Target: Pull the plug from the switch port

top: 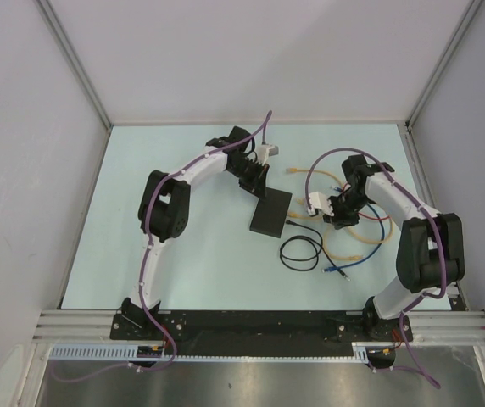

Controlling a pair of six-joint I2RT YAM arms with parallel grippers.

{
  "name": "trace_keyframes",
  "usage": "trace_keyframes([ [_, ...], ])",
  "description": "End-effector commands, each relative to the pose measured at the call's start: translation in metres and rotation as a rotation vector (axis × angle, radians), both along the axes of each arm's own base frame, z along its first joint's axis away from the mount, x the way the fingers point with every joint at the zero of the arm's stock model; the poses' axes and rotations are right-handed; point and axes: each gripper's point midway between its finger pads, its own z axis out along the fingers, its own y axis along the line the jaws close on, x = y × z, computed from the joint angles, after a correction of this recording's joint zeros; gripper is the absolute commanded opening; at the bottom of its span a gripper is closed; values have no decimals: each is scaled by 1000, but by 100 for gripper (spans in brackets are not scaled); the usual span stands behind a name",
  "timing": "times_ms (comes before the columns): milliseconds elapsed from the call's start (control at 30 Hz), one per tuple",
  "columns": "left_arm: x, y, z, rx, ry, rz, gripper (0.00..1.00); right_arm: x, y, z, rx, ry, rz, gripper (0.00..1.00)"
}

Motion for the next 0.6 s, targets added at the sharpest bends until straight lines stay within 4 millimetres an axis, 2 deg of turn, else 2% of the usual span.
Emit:
trace_keyframes([
  [0,4,-6,14,-24,-44,-12,8,0,-13,-2,-60,-18,55,9],
  [33,4,-6,16,-25,-46,-11,8,-15,-20,1,-79,28,73,6],
  [67,4,-6,17,-27,-50,-12,8,-22,-29,2,-96,51,76,4],
  [133,3,-5,17,-26,-49,-13,8,-46,-49,4,-158,137,105,4],
  [167,3,-5,16,-26,-48,-13,8,-51,-57,4,-176,162,96,4],
  [300,3,-6,17,-31,-43,-12,8,-56,-99,6,-246,191,17,5],
  [367,3,-7,17,-35,-42,-11,8,-52,-109,4,-264,181,-8,7],
  [467,3,-7,16,-35,-37,-9,8,-42,-115,2,-261,148,-62,18],
  [500,2,-7,16,-35,-36,-9,9,-37,-112,1,-251,128,-76,27],
  [533,3,-7,16,-35,-37,-9,9,-33,-109,3,-241,112,-91,44],
  [567,2,-7,17,-36,-35,-10,9,-29,-107,5,-227,94,-106,49],
])
